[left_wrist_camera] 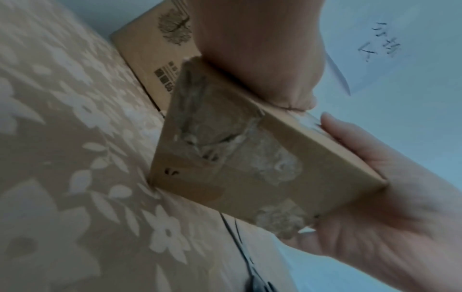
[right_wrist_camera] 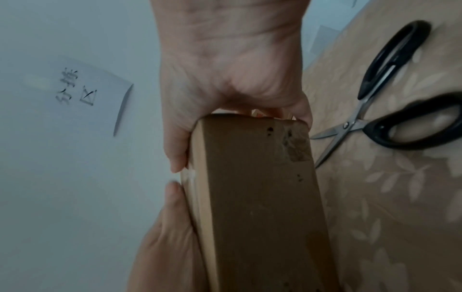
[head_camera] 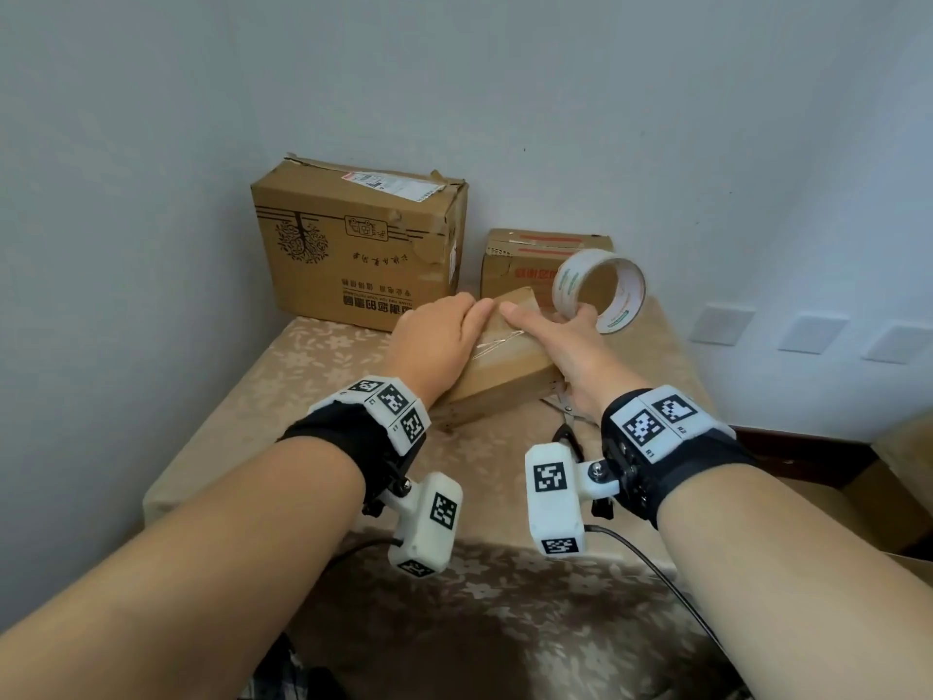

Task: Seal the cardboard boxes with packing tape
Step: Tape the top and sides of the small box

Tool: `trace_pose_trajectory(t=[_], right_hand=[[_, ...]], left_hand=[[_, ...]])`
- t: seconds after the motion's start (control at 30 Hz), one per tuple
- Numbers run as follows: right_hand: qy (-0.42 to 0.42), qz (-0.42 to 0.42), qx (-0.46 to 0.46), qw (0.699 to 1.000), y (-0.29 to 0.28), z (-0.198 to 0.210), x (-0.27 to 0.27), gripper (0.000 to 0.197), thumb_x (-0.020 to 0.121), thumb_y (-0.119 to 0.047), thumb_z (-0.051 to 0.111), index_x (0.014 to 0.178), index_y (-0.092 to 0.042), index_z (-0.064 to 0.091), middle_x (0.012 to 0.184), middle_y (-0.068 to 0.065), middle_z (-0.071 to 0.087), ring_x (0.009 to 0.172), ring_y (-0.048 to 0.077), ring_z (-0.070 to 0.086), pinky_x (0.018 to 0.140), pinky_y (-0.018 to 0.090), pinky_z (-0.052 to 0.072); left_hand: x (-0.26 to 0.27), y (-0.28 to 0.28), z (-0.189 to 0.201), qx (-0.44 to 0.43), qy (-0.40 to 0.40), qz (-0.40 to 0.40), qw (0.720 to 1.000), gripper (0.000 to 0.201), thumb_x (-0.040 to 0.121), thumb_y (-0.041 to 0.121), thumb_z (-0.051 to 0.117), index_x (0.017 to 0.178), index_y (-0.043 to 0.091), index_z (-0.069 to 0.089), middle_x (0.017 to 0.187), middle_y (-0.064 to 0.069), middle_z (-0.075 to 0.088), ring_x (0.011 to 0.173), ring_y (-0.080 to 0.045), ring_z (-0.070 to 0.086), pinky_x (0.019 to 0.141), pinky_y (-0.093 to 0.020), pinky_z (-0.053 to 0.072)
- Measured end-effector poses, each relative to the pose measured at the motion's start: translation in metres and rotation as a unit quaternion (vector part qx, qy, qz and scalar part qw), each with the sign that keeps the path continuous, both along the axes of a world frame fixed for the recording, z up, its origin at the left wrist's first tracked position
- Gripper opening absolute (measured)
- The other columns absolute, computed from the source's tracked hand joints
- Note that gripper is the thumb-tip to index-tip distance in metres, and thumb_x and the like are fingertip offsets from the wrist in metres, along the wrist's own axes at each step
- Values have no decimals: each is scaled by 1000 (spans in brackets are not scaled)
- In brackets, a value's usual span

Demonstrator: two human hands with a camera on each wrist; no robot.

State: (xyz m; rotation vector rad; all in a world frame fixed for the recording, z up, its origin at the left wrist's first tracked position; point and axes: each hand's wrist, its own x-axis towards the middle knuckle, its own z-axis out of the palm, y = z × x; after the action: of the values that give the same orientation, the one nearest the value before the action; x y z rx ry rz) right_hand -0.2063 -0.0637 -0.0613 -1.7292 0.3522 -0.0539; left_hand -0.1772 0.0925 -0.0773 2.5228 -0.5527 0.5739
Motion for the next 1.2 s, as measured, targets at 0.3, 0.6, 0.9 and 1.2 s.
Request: trace_pose_trajectory(t=[0.3, 0.6, 0.9, 1.2], right_hand=[[-37, 4, 42, 998, -5, -4, -5, 115, 65, -49, 82, 150, -26, 7, 154, -3, 30, 132, 20, 39, 108, 49, 37], [-133, 27, 177, 975, -9, 8, 4, 126, 45, -81, 67, 148, -31, 15, 142, -5, 49, 110, 11, 58, 82, 31, 54], [-107, 109, 52, 987, -15, -11, 1, 121, 74, -13, 79, 152, -23, -13, 159, -6, 20, 136, 13, 37, 114, 45, 32], [-118, 174, -15, 978, -9, -6, 2, 109, 69, -10, 83, 149, -26, 11, 151, -5, 33, 123, 9, 49, 107, 44, 42]], left_hand=[[-10, 23, -12, -304, 214, 97, 923, 64, 99, 55, 14, 107, 7, 56, 103, -1, 56, 110, -28, 53, 86, -35, 38], [-13, 26, 31, -550, 387, 38, 739, 13, 94, 25, 51, 98, 19, 62, 96, -4, 65, 85, -20, 60, 73, -33, 50], [-9, 55, -1, -305, 290, -81, 903, 74, 85, -3, 54, 145, 31, 29, 138, -4, 38, 110, -14, 51, 77, -24, 53], [-5, 23, 41, 257, 166, -133, 943, 69, 84, 62, 55, 144, 37, 33, 133, 8, 56, 115, -14, 54, 92, -33, 46]])
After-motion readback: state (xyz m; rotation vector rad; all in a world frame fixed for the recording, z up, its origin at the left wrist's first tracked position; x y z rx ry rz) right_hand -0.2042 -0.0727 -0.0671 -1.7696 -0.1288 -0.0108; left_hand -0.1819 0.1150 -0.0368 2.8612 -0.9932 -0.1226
